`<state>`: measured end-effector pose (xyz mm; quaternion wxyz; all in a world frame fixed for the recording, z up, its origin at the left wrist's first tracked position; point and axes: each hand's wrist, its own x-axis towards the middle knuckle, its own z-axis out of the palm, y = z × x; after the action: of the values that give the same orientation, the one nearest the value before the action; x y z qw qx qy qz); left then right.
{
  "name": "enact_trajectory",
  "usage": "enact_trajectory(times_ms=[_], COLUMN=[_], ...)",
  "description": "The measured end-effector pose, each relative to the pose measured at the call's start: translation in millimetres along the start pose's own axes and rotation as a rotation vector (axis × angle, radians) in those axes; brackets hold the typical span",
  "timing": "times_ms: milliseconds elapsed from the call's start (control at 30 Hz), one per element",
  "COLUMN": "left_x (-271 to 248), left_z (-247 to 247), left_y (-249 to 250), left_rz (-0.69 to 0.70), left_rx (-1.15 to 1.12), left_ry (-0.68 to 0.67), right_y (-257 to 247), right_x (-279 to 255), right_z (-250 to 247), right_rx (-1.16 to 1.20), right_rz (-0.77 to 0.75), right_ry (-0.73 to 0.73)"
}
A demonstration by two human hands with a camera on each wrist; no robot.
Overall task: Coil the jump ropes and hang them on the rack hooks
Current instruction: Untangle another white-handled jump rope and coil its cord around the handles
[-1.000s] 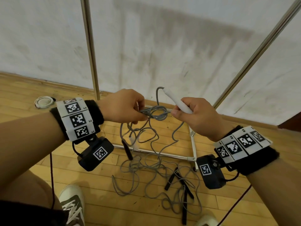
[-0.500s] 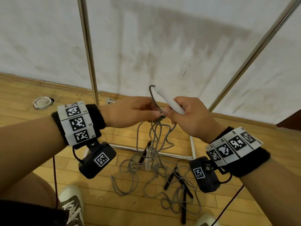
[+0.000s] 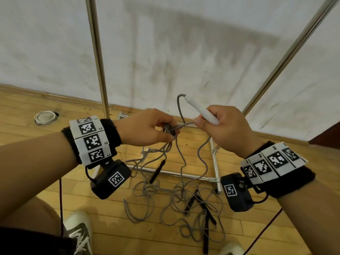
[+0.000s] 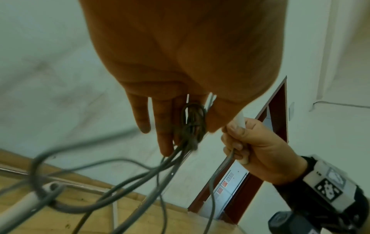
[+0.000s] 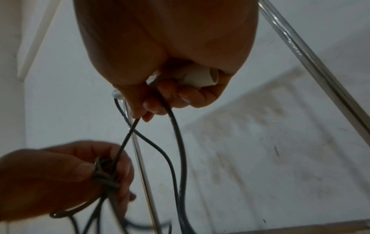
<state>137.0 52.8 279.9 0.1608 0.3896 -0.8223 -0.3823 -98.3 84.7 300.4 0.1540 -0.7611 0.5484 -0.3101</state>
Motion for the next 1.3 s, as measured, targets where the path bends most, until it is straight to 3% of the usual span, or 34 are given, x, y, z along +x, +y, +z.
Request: enact_trajectory(times_ms=[167,300,400,600,800,1033,1200,1300], left_x=[-5,-11,-8,10,22,17,10,8], left_z=[-1,-6,-2,20,33,14,13,12], left_y=[-12,-28,-28,-5,13,11,2,4], left_rz=[0.002,-0.034,-0.014,0.051,0.11,0.084,0.019,0.016], left_rx=[0.092,0.164,0.154,0.153,0.08,-0.022,-0.061,-0.075], left_ry=[-0.031,0.028,0.036,0.038,0.05,0.078,0.005,0.055], right_y=[12,32,31,18,1,21,32,33], right_x=[4,5,1,-1,1,2,-2,-4], right_z=[-15,-47,-47,-16,-6,-23,-16,-11], right_rx=[-0.034,0.19,0.237,0.065,0.072,-0.063,-0.039,0.02], right_rz=[0.037,0.158,0.111,0.046,-0.033,0.051,0.1,0.128], right_ry=[0.097,0.271,0.184,0.037,0.085,0.089,-0.098,-0.209])
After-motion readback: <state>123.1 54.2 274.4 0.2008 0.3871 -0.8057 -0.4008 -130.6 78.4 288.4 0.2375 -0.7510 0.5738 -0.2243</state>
